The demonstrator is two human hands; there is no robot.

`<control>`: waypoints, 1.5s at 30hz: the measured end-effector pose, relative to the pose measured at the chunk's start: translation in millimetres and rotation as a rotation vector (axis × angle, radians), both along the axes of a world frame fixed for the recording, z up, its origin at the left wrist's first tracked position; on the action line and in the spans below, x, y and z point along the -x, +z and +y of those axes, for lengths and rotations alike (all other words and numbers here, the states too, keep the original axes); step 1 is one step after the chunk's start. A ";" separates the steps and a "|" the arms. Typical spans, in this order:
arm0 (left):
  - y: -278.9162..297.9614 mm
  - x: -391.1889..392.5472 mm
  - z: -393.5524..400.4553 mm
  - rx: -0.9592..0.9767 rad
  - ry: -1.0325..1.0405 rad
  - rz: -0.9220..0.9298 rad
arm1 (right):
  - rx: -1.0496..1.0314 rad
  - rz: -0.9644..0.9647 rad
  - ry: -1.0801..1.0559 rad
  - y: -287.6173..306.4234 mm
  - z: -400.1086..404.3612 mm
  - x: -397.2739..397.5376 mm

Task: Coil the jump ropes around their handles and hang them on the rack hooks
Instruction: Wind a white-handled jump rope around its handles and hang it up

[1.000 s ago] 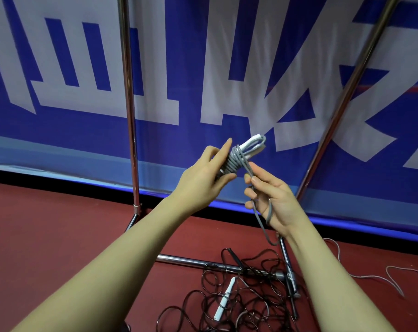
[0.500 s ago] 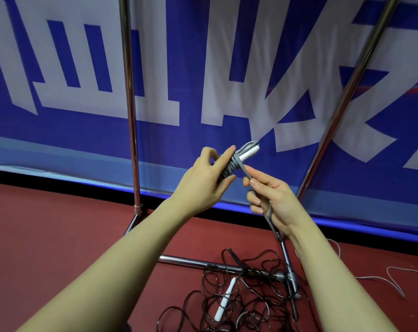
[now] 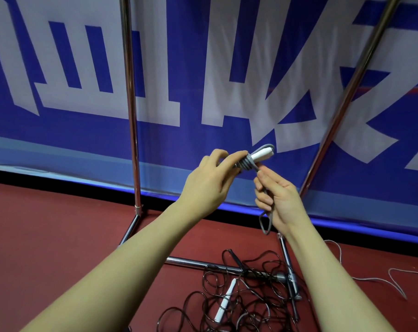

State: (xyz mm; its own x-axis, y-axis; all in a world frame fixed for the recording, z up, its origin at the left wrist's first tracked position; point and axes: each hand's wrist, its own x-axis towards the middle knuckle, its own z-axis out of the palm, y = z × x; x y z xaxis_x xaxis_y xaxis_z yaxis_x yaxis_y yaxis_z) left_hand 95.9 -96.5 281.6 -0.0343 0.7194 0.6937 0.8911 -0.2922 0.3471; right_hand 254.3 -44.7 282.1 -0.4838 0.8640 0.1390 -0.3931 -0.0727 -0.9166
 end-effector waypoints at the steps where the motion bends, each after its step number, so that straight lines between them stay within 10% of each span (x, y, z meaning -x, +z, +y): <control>1: -0.8 -0.3 1.6 -0.045 0.040 0.081 | 0.002 0.003 -0.008 0.0 -0.7 0.7; 10: -8.3 10.8 6.1 -0.150 0.103 0.286 | -0.065 -0.040 0.097 -3.1 -3.2 1.8; 20: 2.1 21.7 -4.5 -0.023 -0.111 -0.014 | -0.048 -0.040 -0.046 -1.2 -1.9 2.7; 32: -2.3 17.5 6.4 -0.127 0.126 0.273 | -0.087 -0.025 0.118 0.9 -1.2 -0.9; 45: 7.2 6.4 -5.1 0.035 -0.160 -0.155 | -0.050 0.016 -0.002 2.6 -1.7 5.5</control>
